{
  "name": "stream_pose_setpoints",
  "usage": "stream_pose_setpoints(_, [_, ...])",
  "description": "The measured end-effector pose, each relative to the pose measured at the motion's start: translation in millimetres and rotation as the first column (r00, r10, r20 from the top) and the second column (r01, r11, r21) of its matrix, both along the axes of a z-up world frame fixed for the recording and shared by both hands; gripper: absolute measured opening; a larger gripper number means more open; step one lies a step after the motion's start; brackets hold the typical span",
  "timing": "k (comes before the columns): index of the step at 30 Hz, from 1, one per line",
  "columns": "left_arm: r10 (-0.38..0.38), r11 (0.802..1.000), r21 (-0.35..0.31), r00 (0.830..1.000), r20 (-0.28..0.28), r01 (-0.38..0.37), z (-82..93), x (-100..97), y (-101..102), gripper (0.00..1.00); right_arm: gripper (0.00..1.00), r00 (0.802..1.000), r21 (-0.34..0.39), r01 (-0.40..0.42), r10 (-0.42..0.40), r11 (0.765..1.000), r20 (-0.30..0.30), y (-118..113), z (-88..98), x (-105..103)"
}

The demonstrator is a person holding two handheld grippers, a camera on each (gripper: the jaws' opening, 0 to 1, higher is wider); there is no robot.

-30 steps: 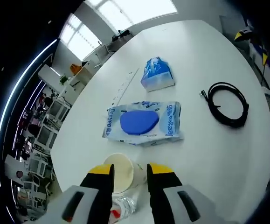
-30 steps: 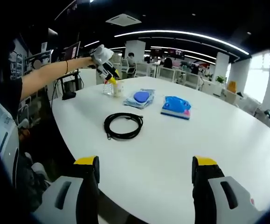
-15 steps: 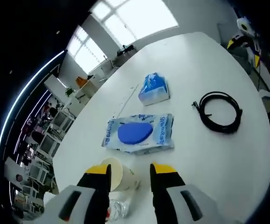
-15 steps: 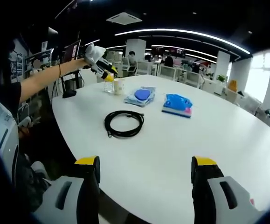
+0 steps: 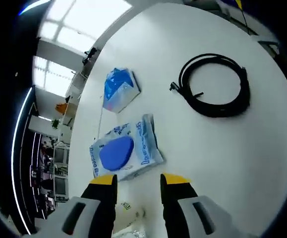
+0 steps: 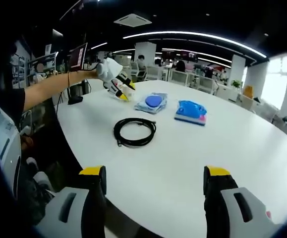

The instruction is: Arrange the tabletop items into an orderly group along one side of the table until the central work area is clear of visible clutter.

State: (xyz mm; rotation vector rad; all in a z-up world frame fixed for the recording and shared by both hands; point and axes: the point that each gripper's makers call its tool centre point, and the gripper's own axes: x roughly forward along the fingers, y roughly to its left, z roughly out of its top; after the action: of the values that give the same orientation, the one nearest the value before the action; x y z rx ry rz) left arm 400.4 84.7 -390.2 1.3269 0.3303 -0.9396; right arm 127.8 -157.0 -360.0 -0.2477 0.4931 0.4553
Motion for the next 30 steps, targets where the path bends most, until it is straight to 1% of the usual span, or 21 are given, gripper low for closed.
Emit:
stream_pose_setpoints(3, [-0.006,1.000,0.002,1.000,-0.013,0.006,-5.1,4.2,-3,0.29,0.77,1.000,-0.001,-0.001,0.001,1.000,-0.006,0,-2.1,0])
stream_pose_setpoints(5, [0.001,1.000,0.003,1.000,-0.027,-0.001,-8.2,5.9,-3,0.29,0.77,1.000,0.000,-0.002,0.002,1.000,-0.007,1,-2.3,0])
stream_pose_setpoints(6, [-0.001,1.000,-0.009,0.999,-0.037,0.001,-9.8,6.0,-3,0.28,0.77,1.000,0.003,-0.006,0.006,1.000,-0.006,2,-2.3,0])
stream_pose_setpoints(8, [-0.004,1.000,0.001,0.999,-0.037,0.004,-11.0,5.8,-2,0.28,0.77,1.000,0.007,-0.012,0.012,1.000,-0.008,5,-2.2,3])
stream_pose_setpoints(11, [-0.006,1.000,0.004,0.999,-0.037,0.006,-12.7,5.4,-1,0.28,0.75,1.000,0.019,-0.030,0.029,0.999,0.008,15,1.2,19])
stream_pose_setpoints(13, [-0.004,1.000,-0.006,0.999,-0.047,0.004,-14.0,3.9,-2,0.29,0.75,0.998,0.037,-0.061,0.060,0.997,0.017,26,4.7,29])
stream_pose_setpoints(15, [-0.006,1.000,0.002,0.999,-0.044,0.006,-16.1,2.8,-2,0.29,0.75,0.996,0.052,-0.082,0.082,0.995,0.020,36,6.7,41])
stream_pose_setpoints(17, [-0.005,1.000,0.005,0.999,-0.047,0.005,-17.2,2.5,-1,0.29,0.74,0.996,0.049,-0.090,0.090,0.995,0.009,40,6.2,49])
stream_pose_setpoints(19, [-0.005,1.000,-0.007,0.999,-0.049,0.004,-17.3,2.2,-2,0.29,0.75,0.995,0.036,-0.096,0.095,0.995,0.017,42,7.4,58])
stream_pose_setpoints(21, [-0.002,1.000,-0.011,0.999,-0.048,0.001,-16.7,3.0,-2,0.29,0.75,0.995,0.039,-0.096,0.096,0.995,0.009,43,8.8,65])
stream_pose_setpoints(25, [0.000,1.000,-0.023,0.999,-0.047,-0.001,-15.5,4.6,-3,0.29,0.72,0.994,0.044,-0.110,0.109,0.993,0.019,48,14.6,84])
stream_pose_setpoints(30, [0.007,1.000,-0.028,0.999,-0.049,-0.008,-16.4,6.7,-2,0.29,0.68,0.992,0.058,-0.126,0.125,0.990,0.022,56,20.5,103])
